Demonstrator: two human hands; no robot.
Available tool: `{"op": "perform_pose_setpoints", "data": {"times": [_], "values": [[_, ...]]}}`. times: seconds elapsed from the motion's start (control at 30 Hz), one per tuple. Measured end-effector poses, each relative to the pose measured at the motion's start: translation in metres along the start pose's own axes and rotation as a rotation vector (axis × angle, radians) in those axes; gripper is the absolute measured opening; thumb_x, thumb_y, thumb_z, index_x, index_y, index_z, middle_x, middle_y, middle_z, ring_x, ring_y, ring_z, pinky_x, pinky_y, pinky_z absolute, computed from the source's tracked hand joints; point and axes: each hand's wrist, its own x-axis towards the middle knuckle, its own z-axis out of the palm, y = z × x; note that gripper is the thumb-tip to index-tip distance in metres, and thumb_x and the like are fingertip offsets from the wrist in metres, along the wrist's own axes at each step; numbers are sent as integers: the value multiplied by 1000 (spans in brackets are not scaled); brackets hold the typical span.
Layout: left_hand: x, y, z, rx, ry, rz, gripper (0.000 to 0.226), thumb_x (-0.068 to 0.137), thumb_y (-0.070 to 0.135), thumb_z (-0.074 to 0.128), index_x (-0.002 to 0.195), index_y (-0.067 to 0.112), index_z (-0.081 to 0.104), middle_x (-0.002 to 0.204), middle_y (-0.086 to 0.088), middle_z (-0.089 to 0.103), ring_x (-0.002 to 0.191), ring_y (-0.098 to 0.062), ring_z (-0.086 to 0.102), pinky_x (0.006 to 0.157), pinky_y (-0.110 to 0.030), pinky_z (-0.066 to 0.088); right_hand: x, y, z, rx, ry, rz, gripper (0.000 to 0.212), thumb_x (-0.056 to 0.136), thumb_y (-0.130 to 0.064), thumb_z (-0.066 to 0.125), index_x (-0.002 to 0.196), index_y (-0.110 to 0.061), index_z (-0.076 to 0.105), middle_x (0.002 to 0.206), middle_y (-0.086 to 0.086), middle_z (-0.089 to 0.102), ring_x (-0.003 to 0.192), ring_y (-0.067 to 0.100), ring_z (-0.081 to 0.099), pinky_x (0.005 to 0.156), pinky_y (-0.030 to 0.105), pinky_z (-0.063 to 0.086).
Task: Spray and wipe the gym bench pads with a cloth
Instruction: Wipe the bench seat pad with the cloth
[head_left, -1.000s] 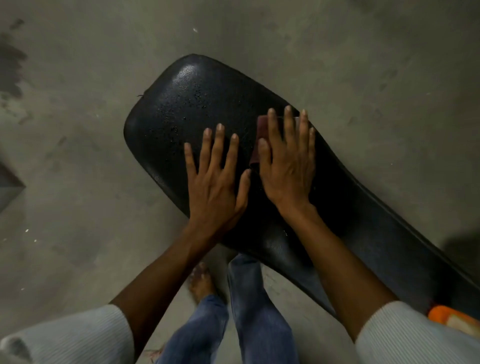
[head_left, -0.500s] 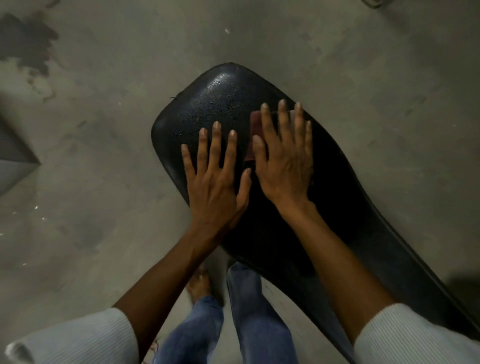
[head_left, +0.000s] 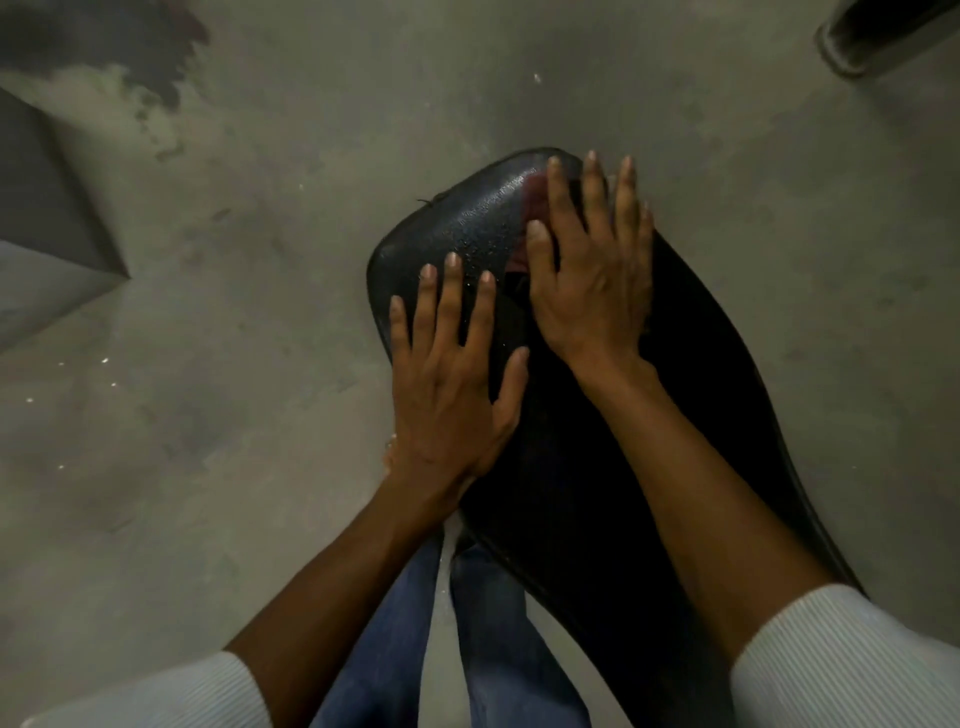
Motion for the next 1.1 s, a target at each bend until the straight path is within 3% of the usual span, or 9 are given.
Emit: {"op": "perform_pose_setpoints", "data": {"times": [0.2,0.4,0.47,0.63,0.77,0.87,0.97,1.03,1.1], "values": [[7,-5,-8,-33,-33,-27,83,99,47,56,167,6,31,177,-20,19,166,-38,13,134,-59,11,-25,20,-10,-19,-94,-286,61,115,-45,36,173,-27,27,182,9,19,170,34,9,136,58,15],[6,-14,-1,-36,-33,19,82,103,50,54,167,6,30,177,-20,19,166,-37,12,134,-59,13,15,0,-2,-19,-4,-54,60,114,-47,35,171,-29,32,179,8,28,169,35,15,135,56,18],[6,-13,-1,-95,-17,0,82,104,49,54,167,4,27,177,-18,19,167,-34,11,135,-57,12,35,-21,3,-27,-31,-65,59,114,-48,33,169,-28,37,178,8,31,169,35,16,134,56,18],[7,-24,-13,-363,80,-150,72,111,39,43,166,-3,23,177,-18,19,167,-33,14,136,-52,7,25,-47,7,-14,-161,-441,58,111,-48,35,163,-26,48,172,7,43,167,34,25,135,56,18],[8,-34,-19,-462,54,-217,73,114,49,30,166,-2,25,176,-17,25,165,-28,23,132,-59,22,-16,-36,2,43,-176,-541,59,114,-43,41,170,-25,36,179,7,29,169,33,15,136,56,14],[8,-37,-17,-455,51,-208,72,113,50,31,166,1,29,175,-15,28,165,-27,23,131,-62,22,-25,-36,-3,188,-175,-467,60,114,-39,43,170,-19,34,180,9,24,170,31,14,137,55,16],[15,-29,-19,-380,98,-228,70,110,42,43,165,1,29,175,-16,26,166,-30,18,134,-61,14,-22,-36,-14,462,-65,-208,54,113,-22,52,165,-10,44,177,13,32,168,29,23,135,52,26],[25,-16,-22,-366,124,-129,67,108,31,52,163,-3,33,174,-20,29,165,-34,20,133,-60,16,-27,-24,-17,456,61,-58,48,111,-13,54,159,-8,53,172,14,42,165,30,32,132,56,32],[36,-2,-20,-382,69,2,64,108,26,53,163,-3,34,173,-22,29,164,-36,22,134,-59,17,-38,-10,-14,418,88,35,45,110,-14,52,155,-7,58,168,14,48,162,29,37,130,59,33]]}}
